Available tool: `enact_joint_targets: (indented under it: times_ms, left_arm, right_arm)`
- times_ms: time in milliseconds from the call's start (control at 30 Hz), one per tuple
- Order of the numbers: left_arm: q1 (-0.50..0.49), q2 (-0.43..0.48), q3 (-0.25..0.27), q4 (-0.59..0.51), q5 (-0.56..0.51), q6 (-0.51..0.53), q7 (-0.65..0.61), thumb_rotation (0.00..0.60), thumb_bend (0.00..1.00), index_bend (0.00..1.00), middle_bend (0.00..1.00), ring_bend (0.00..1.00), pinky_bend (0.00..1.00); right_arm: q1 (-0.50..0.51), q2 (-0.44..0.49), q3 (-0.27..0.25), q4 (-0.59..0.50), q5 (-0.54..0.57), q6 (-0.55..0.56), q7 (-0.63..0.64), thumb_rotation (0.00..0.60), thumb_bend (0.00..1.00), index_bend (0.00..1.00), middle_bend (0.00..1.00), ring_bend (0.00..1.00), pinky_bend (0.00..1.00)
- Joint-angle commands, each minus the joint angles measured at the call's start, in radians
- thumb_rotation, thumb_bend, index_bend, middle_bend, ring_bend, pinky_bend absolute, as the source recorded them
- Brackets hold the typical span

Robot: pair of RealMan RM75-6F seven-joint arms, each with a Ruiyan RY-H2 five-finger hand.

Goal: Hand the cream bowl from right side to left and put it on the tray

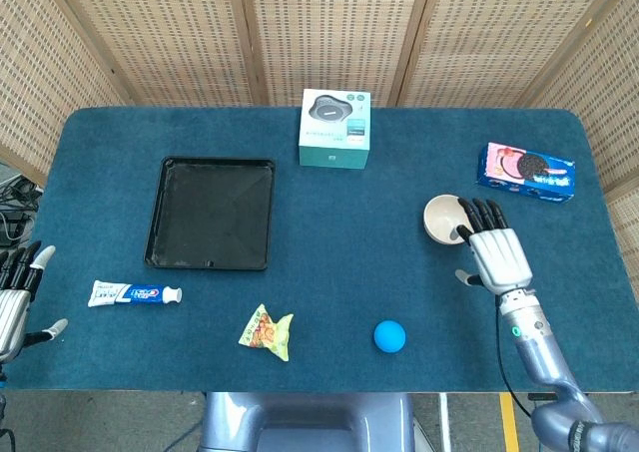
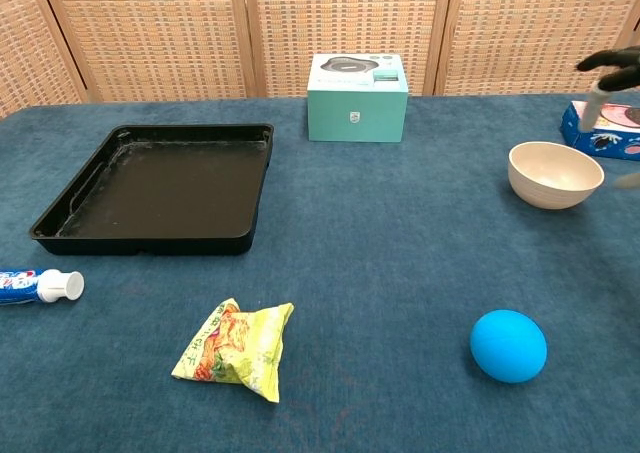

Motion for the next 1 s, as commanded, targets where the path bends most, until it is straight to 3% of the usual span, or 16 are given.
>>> enact_joint_targets:
  times_ms: [33,367,667,1000]
  left_arm:
    - [-0.002,0.001,-0.002,0.003,-0.007,-0.005,-0.006,0.600,0.01,0.00,0.00,0.00,0.00]
    - [-0.009,0.002,-0.002,0.011,-0.018,-0.026,-0.019,0.600,0.01,0.00,0.00,0.00,0.00]
    - [-0.014,-0.001,-0.001,0.012,-0.020,-0.034,-0.015,0.600,0.01,0.00,0.00,0.00,0.00]
    - [-0.016,-0.002,0.000,0.012,-0.024,-0.037,-0.012,0.600,0.01,0.00,0.00,0.00,0.00]
  right_arm:
    - [0.050,-0.048,0.023,0.047,0.051,-0.043,-0.038,0.600,0.25,0.47,0.14,0.00,0.11]
    - [0.093,-0.124,0.006,0.151,0.100,-0.070,-0.042,0.600,0.40,0.49,0.16,0.00,0.14]
    - [0.112,-0.172,-0.007,0.241,0.118,-0.078,0.002,0.600,0.47,0.50,0.17,0.00,0.15]
    - [0.119,-0.195,-0.024,0.301,0.143,-0.100,0.023,0.600,0.47,0.50,0.17,0.00,0.15]
